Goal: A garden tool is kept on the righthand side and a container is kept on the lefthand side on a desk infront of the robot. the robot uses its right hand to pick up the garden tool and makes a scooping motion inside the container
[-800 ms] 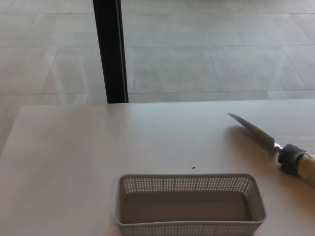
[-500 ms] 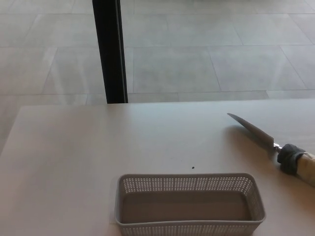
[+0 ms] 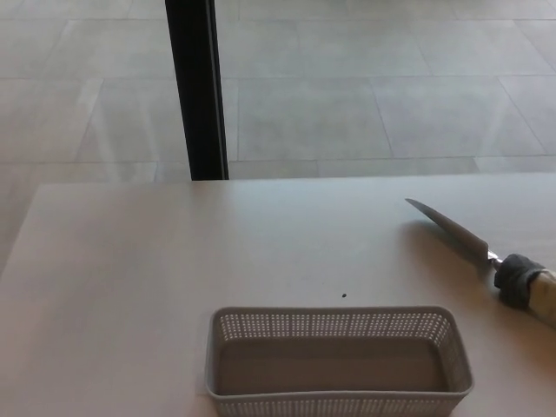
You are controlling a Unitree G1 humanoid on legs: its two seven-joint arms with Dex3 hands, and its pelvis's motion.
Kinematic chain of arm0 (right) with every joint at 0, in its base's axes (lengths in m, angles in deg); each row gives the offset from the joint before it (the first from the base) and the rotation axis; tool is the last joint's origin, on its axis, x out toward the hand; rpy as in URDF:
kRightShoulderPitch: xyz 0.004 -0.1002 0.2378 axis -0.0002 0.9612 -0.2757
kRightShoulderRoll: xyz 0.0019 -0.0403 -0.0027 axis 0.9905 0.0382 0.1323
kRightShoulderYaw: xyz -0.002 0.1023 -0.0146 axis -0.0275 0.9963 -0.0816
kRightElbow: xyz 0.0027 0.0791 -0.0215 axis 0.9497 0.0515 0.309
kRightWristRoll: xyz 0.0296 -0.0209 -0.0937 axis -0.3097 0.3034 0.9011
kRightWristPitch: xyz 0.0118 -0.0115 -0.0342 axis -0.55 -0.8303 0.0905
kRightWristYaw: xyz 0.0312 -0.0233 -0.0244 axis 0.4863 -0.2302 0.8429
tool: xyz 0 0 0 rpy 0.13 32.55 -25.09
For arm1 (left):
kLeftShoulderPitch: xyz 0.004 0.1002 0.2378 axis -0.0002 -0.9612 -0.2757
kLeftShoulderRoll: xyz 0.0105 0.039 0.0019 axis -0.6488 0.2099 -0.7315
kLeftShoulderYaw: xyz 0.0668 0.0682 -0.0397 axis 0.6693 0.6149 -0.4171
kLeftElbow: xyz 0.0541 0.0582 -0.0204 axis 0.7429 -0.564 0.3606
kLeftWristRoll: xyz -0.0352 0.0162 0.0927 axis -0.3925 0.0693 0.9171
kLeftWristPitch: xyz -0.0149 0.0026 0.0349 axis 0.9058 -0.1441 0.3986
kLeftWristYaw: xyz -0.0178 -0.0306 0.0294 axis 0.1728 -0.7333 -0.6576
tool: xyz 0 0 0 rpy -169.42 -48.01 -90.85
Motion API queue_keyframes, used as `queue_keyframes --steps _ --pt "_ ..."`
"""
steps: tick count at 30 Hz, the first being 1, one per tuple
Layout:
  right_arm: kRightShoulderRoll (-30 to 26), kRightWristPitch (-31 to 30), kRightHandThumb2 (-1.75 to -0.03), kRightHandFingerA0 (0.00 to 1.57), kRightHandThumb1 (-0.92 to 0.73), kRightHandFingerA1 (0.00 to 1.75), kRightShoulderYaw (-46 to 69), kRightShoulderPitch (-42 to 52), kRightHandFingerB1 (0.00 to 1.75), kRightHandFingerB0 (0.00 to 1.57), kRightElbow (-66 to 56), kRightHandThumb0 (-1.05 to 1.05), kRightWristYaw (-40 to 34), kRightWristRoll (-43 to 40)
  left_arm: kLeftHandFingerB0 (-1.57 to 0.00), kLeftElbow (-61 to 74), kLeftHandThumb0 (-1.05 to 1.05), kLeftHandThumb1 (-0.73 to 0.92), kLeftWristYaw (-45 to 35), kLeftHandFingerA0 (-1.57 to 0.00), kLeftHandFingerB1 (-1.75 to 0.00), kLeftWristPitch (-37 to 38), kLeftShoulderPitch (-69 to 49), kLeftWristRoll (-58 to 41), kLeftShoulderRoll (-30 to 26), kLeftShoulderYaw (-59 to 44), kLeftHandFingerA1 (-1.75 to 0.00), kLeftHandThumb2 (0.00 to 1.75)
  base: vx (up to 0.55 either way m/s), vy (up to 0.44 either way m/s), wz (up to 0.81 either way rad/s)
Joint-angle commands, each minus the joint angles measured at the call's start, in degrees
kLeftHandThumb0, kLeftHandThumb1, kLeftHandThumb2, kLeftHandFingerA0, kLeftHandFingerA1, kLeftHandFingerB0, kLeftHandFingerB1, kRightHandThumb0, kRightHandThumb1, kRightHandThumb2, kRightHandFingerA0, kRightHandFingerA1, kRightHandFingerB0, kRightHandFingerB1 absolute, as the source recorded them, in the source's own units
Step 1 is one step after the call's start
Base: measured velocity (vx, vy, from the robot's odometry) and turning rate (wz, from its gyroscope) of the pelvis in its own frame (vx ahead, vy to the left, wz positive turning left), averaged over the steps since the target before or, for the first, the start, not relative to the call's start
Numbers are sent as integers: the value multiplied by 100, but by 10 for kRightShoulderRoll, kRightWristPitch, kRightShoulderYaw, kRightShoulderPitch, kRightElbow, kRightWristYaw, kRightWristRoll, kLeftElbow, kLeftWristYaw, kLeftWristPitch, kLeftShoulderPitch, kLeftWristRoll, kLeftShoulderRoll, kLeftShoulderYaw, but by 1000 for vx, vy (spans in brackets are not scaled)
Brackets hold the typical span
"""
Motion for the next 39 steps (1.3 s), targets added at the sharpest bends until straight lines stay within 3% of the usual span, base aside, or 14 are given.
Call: queue_keyframes --steps 1,3,8,9,10,13,14,16,17,20,36,37,38,39 --pt "-19 3 -98 6 -58 49 -31 -28 42 2 -57 -84 46 -10 -62 -3 -58 62 -1 -67 -50 9 -5 -6 -7 0 -69 58 0 0 0" --pt "-25 7 -98 2 -58 38 -84 -44 28 12 -94 -86 66 15 -62 -1 -60 61 0 -71 -49 10 -6 -5 -5 2 -76 58 0 0 0" --pt "-37 50 -95 4 -56 40 -176 -57 29 7 -77 -81 101 67 -64 0 -60 63 -5 -71 -53 14 -8 1 -7 9 -80 59 0 0 0" --pt "-40 41 -63 9 -66 37 -194 -58 26 14 -80 -81 110 72 -64 0 -59 62 -4 -66 -50 13 -8 0 -7 9 -72 58 0 0 0" --pt "-44 40 -93 7 -52 47 -215 -58 39 1 -79 -74 118 82 -64 -5 -58 61 0 -68 -50 8 -5 -6 -5 3 -70 58 0 0 0" --pt "-60 39 -90 9 -56 46 -264 -69 34 4 -56 -76 146 102 -61 -2 -61 65 -3 -69 -49 15 -10 -2 -5 9 -71 59 0 0 0" --pt "-60 44 -101 2 -43 50 -279 -75 48 0 -39 -37 146 110 -63 -2 -61 63 0 -73 -53 10 -9 -7 -4 5 -78 59 0 0 0" --pt "-63 48 -101 2 -43 50 -288 -79 48 0 -29 -37 143 112 -63 -2 -61 63 1 -73 -53 8 -9 -10 -3 3 -78 59 0 0 0" --pt "-59 52 -61 21 -70 35 -307 -90 26 16 1 -71 146 122 -59 -1 -59 64 -3 -71 -51 8 -10 -10 -3 3 -75 59 0 0 0" --pt "-52 43 -61 20 -70 34 -332 -102 26 16 32 -69 155 130 -58 -5 -59 64 -4 -70 -48 11 -11 -10 -2 3 -65 59 0 0 0" --pt "-8 48 -63 17 -74 33 -454 -190 27 15 181 -74 149 221 -60 -10 -60 62 3 -69 -49 11 -8 -11 4 3 -71 59 0 0 0" --pt "-5 47 -103 0 -45 50 -460 -196 49 0 191 -37 147 226 -61 -10 -60 62 4 -67 -50 11 -8 -9 3 5 -70 59 0 0 0" --pt "-2 45 -103 0 -45 50 -465 -202 49 0 200 -37 146 231 -61 -10 -60 62 2 -67 -50 11 -7 -10 3 5 -70 59 0 0 0" --pt "7 48 -93 13 -61 46 -481 -214 40 9 220 -75 137 248 -61 -10 -59 63 0 -69 -49 14 -9 -6 4 9 -69 59 0 0 0"
